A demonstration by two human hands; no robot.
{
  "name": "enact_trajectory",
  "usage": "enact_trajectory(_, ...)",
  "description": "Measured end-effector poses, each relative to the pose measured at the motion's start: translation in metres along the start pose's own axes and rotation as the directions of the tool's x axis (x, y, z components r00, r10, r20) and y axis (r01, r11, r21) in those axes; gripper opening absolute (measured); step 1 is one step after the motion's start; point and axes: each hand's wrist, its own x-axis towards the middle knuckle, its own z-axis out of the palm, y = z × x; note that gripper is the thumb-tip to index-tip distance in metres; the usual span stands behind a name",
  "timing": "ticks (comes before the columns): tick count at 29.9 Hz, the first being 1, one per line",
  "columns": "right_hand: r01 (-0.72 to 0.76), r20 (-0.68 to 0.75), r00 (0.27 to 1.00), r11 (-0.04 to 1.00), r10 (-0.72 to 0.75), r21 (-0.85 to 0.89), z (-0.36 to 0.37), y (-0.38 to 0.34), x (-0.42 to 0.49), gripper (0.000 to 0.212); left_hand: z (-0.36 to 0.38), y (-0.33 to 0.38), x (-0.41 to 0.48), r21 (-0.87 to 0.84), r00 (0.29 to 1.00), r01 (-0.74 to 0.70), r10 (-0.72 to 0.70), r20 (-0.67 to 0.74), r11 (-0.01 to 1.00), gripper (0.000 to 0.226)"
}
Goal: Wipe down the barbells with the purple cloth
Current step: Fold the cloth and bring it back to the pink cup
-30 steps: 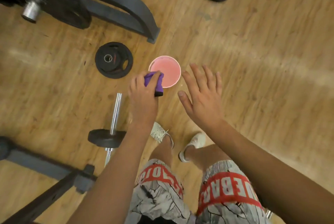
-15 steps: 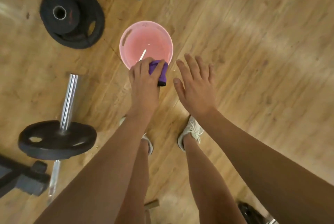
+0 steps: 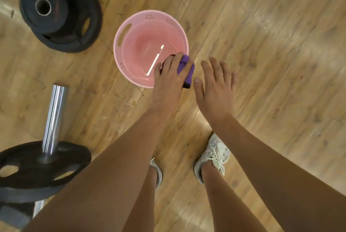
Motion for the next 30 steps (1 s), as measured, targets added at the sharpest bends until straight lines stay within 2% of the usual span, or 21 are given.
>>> enact_trajectory(2,-0.025,0.013,1.000,0.999,0.025,0.023,0.008,0.003,0.002,0.050,0.016,-0.001,-0.003,-0.014,0.993,0.021,-0.019,0.116,1.000,0.088)
enact_trajectory(4,-0.021,0.036,0.999,0.998,0.019,0.061,0.013,0.003,0.005,0.048,0.025,-0.003,-0.006,-0.099,0.983,0.030,-0.011,0.184,0.995,0.100)
enact_trajectory(8,0.026,0.082,0.996,0.983,-0.041,0.180,0.015,-0.008,0.012,0.047,0.010,-0.013,-0.008,-0.269,0.955,0.068,0.016,0.296,0.961,0.104)
enact_trajectory(10,0.027,0.145,0.988,0.974,-0.060,0.226,0.015,-0.013,0.016,0.045,-0.003,-0.020,-0.012,-0.351,0.956,0.092,0.015,0.291,0.932,0.096)
enact_trajectory(12,-0.016,0.213,0.976,0.962,-0.044,0.273,0.016,-0.018,0.020,0.043,-0.012,-0.025,-0.018,-0.443,0.977,0.163,-0.082,0.197,0.882,0.078)
enact_trajectory(14,-0.117,0.249,0.968,0.932,0.031,0.342,0.017,-0.024,0.026,0.037,-0.013,-0.025,-0.022,-0.479,0.958,0.285,-0.239,0.156,0.830,0.060)
enact_trajectory(16,-0.255,0.279,0.950,0.865,0.141,0.431,0.017,-0.029,0.031,0.029,-0.013,-0.022,-0.024,-0.501,0.935,0.355,-0.310,0.174,0.789,0.050)
enact_trajectory(19,-0.290,0.240,0.951,0.832,0.195,0.472,0.019,-0.030,0.032,0.023,-0.011,-0.017,-0.022,-0.495,0.929,0.370,-0.308,0.206,0.786,0.048)
enact_trajectory(24,-0.340,0.208,0.937,0.870,0.280,0.357,0.030,-0.029,0.023,0.031,-0.010,-0.010,-0.012,-0.476,0.925,0.380,-0.313,0.216,0.793,0.043)
enact_trajectory(28,-0.282,0.218,0.952,0.895,0.216,0.344,0.026,-0.024,0.028,0.034,-0.015,-0.014,-0.007,-0.436,0.923,0.371,-0.272,0.273,0.820,0.040)
enact_trajectory(30,-0.228,0.234,0.959,0.925,0.160,0.303,0.015,-0.022,0.028,0.036,-0.024,-0.018,-0.007,-0.388,0.934,0.317,-0.215,0.284,0.866,0.037)
